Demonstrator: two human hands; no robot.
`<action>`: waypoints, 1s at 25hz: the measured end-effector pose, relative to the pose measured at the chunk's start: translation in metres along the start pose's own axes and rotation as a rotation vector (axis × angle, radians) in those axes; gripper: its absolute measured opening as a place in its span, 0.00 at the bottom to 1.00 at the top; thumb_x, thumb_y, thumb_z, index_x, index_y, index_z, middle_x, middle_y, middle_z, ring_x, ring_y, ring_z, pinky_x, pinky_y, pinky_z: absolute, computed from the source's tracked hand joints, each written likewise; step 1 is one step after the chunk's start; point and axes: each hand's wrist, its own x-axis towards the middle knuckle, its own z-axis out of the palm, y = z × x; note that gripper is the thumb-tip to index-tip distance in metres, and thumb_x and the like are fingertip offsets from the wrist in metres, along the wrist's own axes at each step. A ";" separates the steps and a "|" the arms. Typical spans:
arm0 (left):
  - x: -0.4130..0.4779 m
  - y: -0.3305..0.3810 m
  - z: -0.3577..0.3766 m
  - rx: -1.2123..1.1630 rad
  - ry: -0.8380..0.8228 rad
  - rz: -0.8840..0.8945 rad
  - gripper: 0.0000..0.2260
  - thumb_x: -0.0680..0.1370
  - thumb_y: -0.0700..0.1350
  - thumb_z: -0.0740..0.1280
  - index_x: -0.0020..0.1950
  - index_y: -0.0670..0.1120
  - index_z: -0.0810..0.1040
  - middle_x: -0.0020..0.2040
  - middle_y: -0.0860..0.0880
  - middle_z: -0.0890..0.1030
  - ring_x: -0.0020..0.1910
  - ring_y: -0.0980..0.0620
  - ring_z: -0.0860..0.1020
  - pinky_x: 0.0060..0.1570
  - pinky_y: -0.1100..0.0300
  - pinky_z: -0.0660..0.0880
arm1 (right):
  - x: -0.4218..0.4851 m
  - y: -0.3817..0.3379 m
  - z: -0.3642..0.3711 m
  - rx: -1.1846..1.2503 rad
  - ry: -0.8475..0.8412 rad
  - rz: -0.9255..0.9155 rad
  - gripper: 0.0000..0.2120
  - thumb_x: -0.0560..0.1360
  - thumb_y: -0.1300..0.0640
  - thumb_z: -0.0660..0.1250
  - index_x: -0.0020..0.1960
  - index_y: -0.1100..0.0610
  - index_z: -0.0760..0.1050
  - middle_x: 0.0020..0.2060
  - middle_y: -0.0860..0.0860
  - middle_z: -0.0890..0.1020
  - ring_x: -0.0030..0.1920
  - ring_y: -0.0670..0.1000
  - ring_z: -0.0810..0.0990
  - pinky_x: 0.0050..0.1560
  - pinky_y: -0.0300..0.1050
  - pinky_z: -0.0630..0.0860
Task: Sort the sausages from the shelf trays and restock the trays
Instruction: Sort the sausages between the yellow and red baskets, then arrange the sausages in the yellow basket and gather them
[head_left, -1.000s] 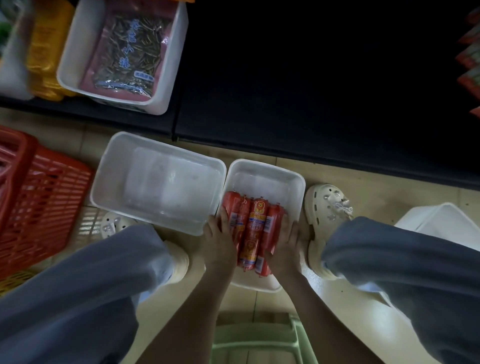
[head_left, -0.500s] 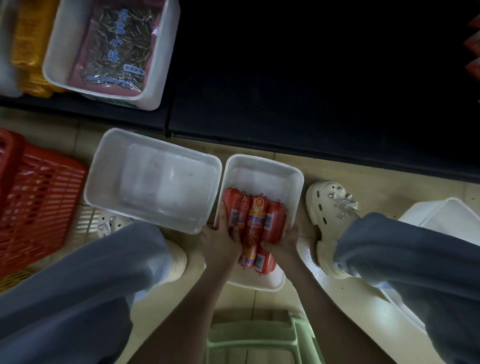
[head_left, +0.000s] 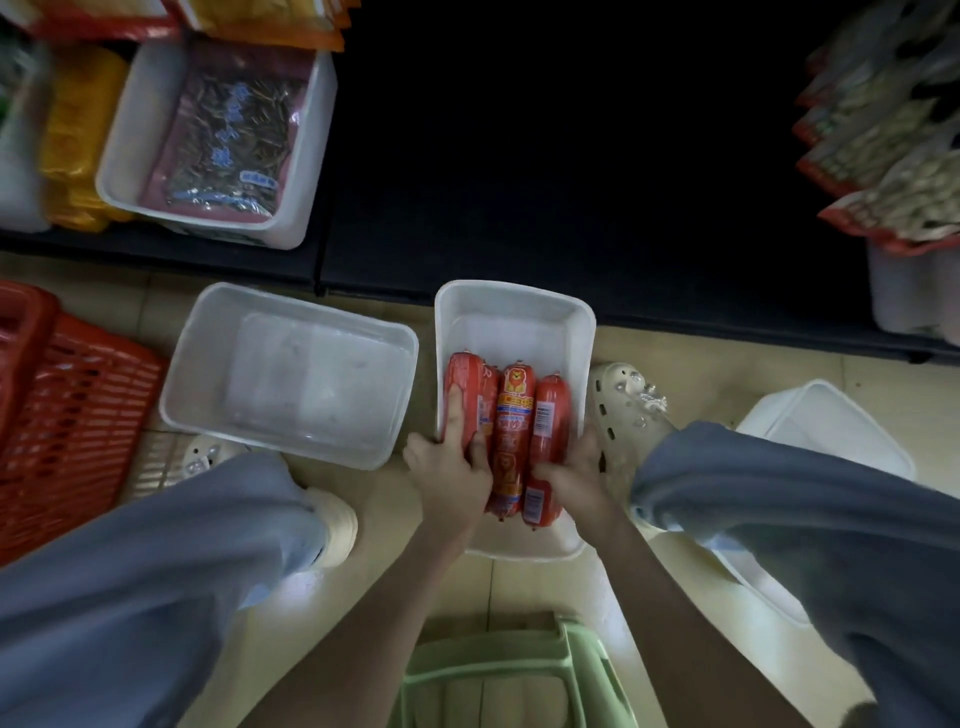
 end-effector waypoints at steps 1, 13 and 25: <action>0.003 0.009 -0.007 0.007 0.037 0.014 0.27 0.76 0.58 0.54 0.75 0.53 0.62 0.40 0.40 0.70 0.38 0.44 0.69 0.41 0.55 0.66 | -0.004 -0.008 -0.005 0.019 0.002 -0.012 0.28 0.62 0.66 0.69 0.56 0.49 0.63 0.51 0.50 0.75 0.52 0.49 0.77 0.53 0.47 0.76; 0.046 0.120 -0.036 -0.046 -0.077 -0.088 0.28 0.81 0.56 0.55 0.77 0.62 0.44 0.57 0.41 0.65 0.59 0.42 0.64 0.63 0.48 0.62 | 0.021 -0.103 -0.085 0.026 -0.036 -0.074 0.26 0.66 0.58 0.69 0.62 0.53 0.65 0.58 0.49 0.68 0.61 0.54 0.71 0.62 0.59 0.72; 0.143 0.192 0.035 -0.032 -0.222 -0.070 0.29 0.81 0.58 0.55 0.77 0.61 0.42 0.59 0.42 0.64 0.59 0.43 0.65 0.62 0.48 0.67 | 0.155 -0.129 -0.142 -0.042 0.060 -0.126 0.32 0.66 0.55 0.72 0.66 0.55 0.64 0.61 0.53 0.69 0.60 0.58 0.74 0.59 0.62 0.74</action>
